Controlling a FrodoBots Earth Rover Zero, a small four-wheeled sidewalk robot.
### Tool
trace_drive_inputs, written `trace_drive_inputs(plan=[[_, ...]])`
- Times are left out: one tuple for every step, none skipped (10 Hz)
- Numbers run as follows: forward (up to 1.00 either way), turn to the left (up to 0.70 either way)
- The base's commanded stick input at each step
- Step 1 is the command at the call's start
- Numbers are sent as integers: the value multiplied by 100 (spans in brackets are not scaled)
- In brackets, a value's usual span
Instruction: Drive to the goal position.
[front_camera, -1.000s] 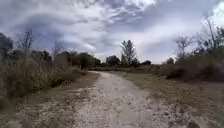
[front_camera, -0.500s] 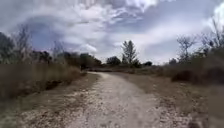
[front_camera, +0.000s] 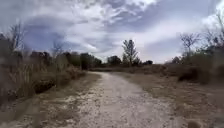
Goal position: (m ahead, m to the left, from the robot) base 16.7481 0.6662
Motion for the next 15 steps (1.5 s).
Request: trace_drive_inputs(plan=[[70, 0], [70, 0], [70, 0], [70, 0], [70, 0], [70, 0], [70, 0], [70, 0], [70, 0], [70, 0], [70, 0], [70, 0], [70, -5], [70, -21], [70, -35]])
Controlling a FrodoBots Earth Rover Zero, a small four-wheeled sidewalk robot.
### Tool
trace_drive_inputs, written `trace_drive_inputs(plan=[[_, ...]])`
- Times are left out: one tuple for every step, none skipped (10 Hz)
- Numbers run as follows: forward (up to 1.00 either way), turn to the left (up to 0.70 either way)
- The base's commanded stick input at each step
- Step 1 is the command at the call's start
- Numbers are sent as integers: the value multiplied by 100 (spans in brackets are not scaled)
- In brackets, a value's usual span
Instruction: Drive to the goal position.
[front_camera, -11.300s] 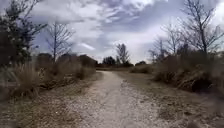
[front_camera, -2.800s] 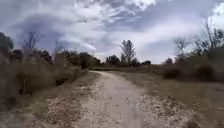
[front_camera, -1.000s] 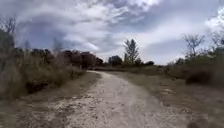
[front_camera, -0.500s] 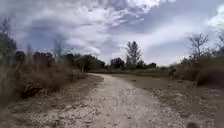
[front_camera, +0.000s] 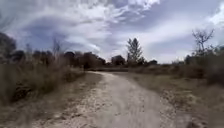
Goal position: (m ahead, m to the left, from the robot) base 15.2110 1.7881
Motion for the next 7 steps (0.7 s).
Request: trace_drive_inputs(plan=[[70, -35], [70, -28], [70, -4], [70, 0], [70, 0], [70, 0], [70, 0]])
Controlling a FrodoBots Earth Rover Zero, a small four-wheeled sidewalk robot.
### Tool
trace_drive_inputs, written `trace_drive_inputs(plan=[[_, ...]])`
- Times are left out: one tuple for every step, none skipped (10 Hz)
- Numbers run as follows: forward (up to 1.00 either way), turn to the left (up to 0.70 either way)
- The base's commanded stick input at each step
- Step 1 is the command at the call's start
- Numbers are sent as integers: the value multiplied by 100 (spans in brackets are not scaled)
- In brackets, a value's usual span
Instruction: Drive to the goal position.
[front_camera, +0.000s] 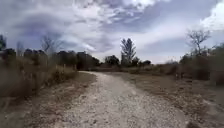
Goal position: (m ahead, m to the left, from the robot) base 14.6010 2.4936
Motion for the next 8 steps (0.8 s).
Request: trace_drive_inputs(plan=[[70, 0], [70, 0], [70, 0], [70, 0], [70, 0], [70, 0], [70, 0], [70, 0]])
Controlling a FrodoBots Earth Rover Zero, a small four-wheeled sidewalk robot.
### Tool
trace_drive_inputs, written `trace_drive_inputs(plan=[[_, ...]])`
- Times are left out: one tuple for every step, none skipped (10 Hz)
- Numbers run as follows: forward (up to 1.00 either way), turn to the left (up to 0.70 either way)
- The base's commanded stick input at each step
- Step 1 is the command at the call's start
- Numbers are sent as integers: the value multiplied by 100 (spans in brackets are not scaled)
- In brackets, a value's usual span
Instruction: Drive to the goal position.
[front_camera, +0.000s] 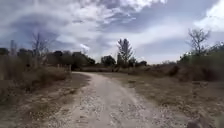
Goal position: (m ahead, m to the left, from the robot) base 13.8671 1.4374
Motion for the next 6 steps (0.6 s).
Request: trace_drive_inputs(plan=[[70, 0], [70, 0], [70, 0], [70, 0], [70, 0], [70, 0]])
